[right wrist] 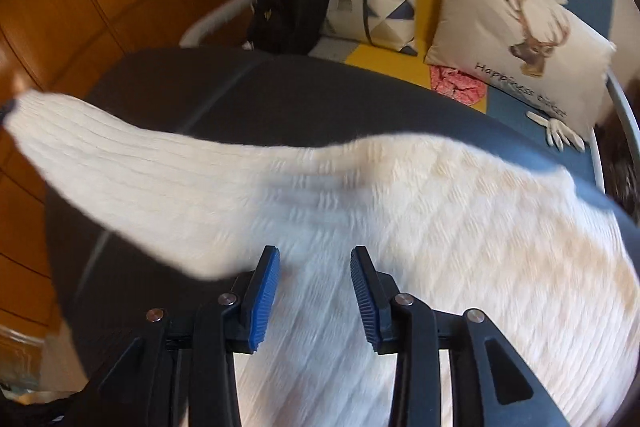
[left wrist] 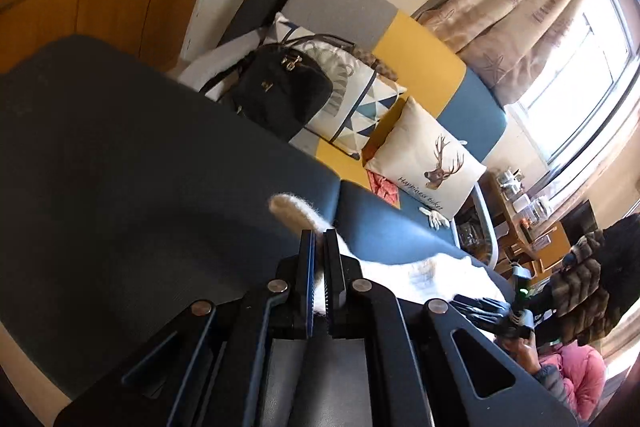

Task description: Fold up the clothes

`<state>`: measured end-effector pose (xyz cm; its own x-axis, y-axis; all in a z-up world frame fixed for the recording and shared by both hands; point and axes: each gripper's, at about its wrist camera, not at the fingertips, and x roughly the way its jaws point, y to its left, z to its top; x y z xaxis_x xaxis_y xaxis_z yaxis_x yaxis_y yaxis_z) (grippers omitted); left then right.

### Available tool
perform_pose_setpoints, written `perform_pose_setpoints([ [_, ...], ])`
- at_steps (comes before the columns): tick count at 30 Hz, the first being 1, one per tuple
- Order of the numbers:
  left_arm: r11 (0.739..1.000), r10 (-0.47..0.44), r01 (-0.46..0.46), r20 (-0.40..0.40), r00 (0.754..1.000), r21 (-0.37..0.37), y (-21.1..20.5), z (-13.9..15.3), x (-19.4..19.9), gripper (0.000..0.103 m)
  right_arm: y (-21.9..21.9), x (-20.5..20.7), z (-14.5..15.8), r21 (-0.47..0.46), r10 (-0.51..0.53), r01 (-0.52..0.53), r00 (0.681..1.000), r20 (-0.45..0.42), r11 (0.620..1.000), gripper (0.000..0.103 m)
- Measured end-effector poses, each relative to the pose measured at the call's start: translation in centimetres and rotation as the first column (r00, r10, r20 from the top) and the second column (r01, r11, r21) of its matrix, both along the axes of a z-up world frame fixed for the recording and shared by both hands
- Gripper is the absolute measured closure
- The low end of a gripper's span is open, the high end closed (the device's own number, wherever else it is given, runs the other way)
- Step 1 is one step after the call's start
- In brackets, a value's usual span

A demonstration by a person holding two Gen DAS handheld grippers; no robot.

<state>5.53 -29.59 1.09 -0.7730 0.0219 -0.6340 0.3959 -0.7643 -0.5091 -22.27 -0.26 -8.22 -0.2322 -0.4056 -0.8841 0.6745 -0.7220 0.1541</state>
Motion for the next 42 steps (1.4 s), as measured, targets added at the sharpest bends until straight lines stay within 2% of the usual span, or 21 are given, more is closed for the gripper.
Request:
perform_pose_setpoints([
  [3,0.999,-0.039,0.038,-0.024,0.999,-0.022,0.4,1.6,-1.0,0.101,-3.3,-1.2,-2.0,0.086,0.074,-0.077,0.997,0.036,0.993,0.066],
  [6,0.997,-0.072,0.068,-0.089,0.993,-0.04,1.7,2.9,-2.1,0.101,-4.7,-1.6,-3.2,0.153,0.107,-0.107,0.994,0.009,0.982,0.068],
  [8,0.994,-0.095,0.087,-0.143,0.985,-0.06,2.4,4.3,-2.3,0.102,-5.0,-1.4,-3.0,0.166,0.113,-0.105,0.993,-0.041,0.981,0.1],
  [11,0.992,-0.118,0.104,-0.222,0.968,-0.074,3.1,6.5,-2.2,0.103,-4.0,-1.6,-2.5,0.1,0.068,-0.063,0.997,-0.046,0.993,0.102],
  [13,0.989,-0.13,0.108,-0.262,0.956,-0.097,3.6,8.4,-2.3,0.103,-3.2,-2.2,-2.0,0.025,0.02,-0.02,0.999,-0.024,0.999,0.102],
  [16,0.981,-0.108,0.067,-0.224,0.969,-0.182,4.2,10.7,-3.4,0.103,-2.3,-2.8,-1.2,-0.054,-0.033,0.033,0.999,0.004,0.998,0.099],
  [18,0.981,-0.097,0.068,-0.159,0.982,-0.181,3.8,10.4,-4.3,0.103,-1.6,-2.9,-0.4,-0.113,-0.053,0.056,0.998,0.034,0.992,0.087],
  [19,0.984,-0.087,0.07,-0.099,0.991,-0.161,3.2,9.0,-4.7,0.102,-1.4,-2.5,-0.1,-0.121,-0.053,0.057,0.998,0.04,0.991,0.078],
  [21,0.992,-0.07,0.074,0.041,0.997,-0.104,1.6,5.6,-5.3,0.1,-0.9,-0.8,0.7,-0.129,-0.015,0.017,1.0,0.019,0.992,0.078],
  [23,0.997,-0.065,0.056,0.174,0.983,0.054,-0.6,0.4,-5.0,0.093,-0.2,0.9,1.2,-0.137,0.014,-0.014,1.0,0.001,0.99,0.078],
  [25,0.983,-0.031,-0.016,0.249,0.968,0.184,-2.6,-4.2,-3.0,0.093,0.3,2.4,1.1,-0.126,0.028,-0.029,1.0,-0.013,0.992,0.078],
  [27,0.951,0.005,-0.09,0.276,0.961,0.296,-4.0,-7.8,-0.1,0.09,0.7,4.0,1.0,-0.121,0.044,-0.046,0.999,-0.02,0.992,0.078],
  [28,0.923,0.004,-0.11,0.276,0.961,0.369,-4.3,-9.5,1.4,0.078,0.8,4.6,0.8,-0.129,0.051,-0.053,0.999,-0.013,0.99,0.077],
  [29,0.884,-0.004,-0.122,0.268,0.964,0.45,-4.2,-11.1,2.8,0.07,0.9,4.9,0.5,-0.135,0.056,-0.056,0.998,-0.005,0.989,0.077],
  [30,0.855,-0.003,-0.129,0.254,0.967,0.503,-4.1,-12.2,3.9,0.069,1.0,5.3,0.2,-0.142,0.06,-0.059,0.998,0.004,0.988,0.077],
  [33,0.814,0.022,-0.164,0.252,0.967,0.557,-3.0,-15.1,5.4,0.062,1.0,6.6,-0.6,-0.135,0.062,-0.059,0.998,0.022,0.989,0.077],
  [36,0.769,0.042,-0.178,0.229,0.973,0.614,-2.4,-17.1,5.0,0.061,0.9,7.6,-1.0,-0.139,0.061,-0.056,0.998,0.032,0.989,0.077],
  [42,0.724,0.123,-0.285,0.289,0.949,0.628,-1.7,-19.5,3.1,0.055,1.4,8.8,-0.4,-0.183,0.037,-0.03,0.999,0.037,0.983,0.077],
])
